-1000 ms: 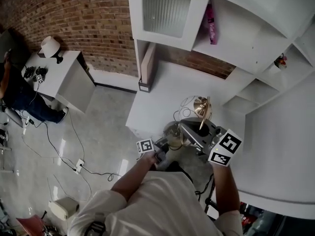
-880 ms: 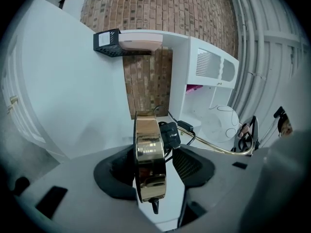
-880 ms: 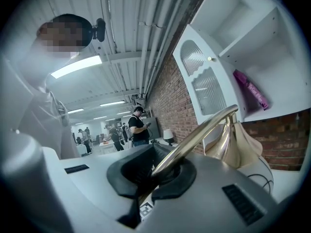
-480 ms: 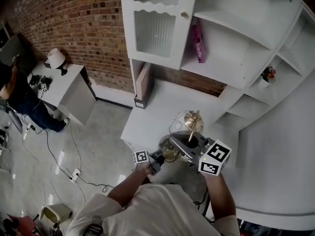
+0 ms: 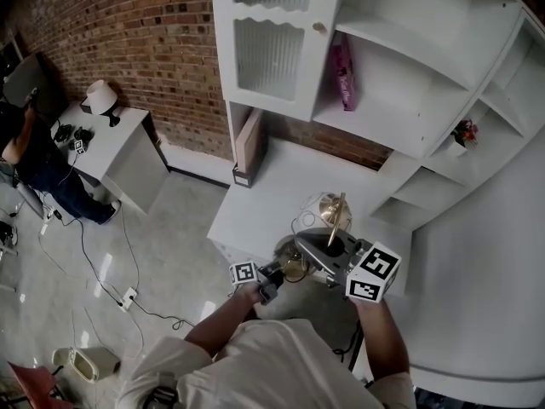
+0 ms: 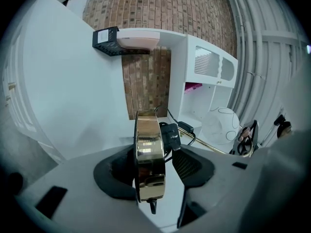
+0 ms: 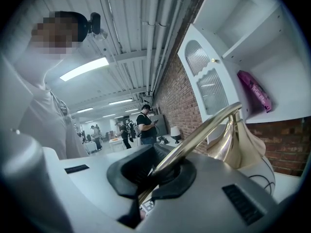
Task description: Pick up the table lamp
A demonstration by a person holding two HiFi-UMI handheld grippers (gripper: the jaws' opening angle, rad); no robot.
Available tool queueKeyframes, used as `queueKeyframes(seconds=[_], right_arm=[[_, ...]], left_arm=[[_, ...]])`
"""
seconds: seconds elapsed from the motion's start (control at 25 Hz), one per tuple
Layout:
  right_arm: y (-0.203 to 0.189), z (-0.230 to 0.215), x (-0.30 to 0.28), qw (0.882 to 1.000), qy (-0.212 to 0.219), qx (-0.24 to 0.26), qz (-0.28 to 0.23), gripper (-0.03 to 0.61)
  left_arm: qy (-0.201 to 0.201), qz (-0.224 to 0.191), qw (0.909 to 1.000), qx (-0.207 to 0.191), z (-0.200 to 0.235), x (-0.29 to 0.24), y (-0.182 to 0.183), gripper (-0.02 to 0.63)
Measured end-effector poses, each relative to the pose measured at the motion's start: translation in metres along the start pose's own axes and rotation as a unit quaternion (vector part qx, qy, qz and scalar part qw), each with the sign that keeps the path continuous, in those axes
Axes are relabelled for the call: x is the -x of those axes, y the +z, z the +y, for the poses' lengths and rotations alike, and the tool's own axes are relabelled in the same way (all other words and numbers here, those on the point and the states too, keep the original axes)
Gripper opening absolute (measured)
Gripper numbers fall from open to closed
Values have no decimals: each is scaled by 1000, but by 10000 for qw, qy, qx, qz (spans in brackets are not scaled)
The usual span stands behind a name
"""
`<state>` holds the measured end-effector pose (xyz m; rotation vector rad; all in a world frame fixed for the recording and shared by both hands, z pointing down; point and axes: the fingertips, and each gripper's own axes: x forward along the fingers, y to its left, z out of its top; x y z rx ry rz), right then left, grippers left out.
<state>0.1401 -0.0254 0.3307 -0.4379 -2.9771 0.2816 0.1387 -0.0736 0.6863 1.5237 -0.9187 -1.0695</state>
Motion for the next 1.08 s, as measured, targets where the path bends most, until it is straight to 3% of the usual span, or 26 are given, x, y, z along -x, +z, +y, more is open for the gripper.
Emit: queueKeyframes(seconds=[0.16, 0.4, 0.52, 0.6, 0.72, 0.8, 0.88, 0.96, 1.08], right_arm=[[0, 4, -1, 10000, 33, 8, 52, 12], [-4, 5, 9, 10000, 52, 7, 36, 12], [-6, 7, 11, 10000, 63, 17, 51, 12], [-6, 8, 10, 10000, 63, 24, 56, 12], [-5, 9, 10, 10000, 61, 39, 50, 12], [-4, 9, 10, 10000, 55, 47, 45, 12], [-4, 10, 9, 10000, 55, 55, 45, 12], [-4, 12, 9, 9999, 59, 66, 49, 12], [-3, 15, 7, 9999, 63, 82, 62, 12]], left_arm=[[-309, 21, 9995, 65, -16, -3, -2, 221], [-10, 21, 9999, 152, 6, -2, -13, 221], [-243, 14, 9996, 127, -6, -6, -16, 221], [-128, 27, 9998, 152, -1, -3, -17, 221], [24, 94, 9990, -436, -1, -1, -10, 221], [-194, 30, 9997, -150, -9, -5, -12, 221], [-166, -13, 9998, 60, -8, -4, -14, 221], [18, -13, 10000, 25, -1, 1, -14, 221], [-89, -1, 9999, -85, -7, 2, -13, 221]])
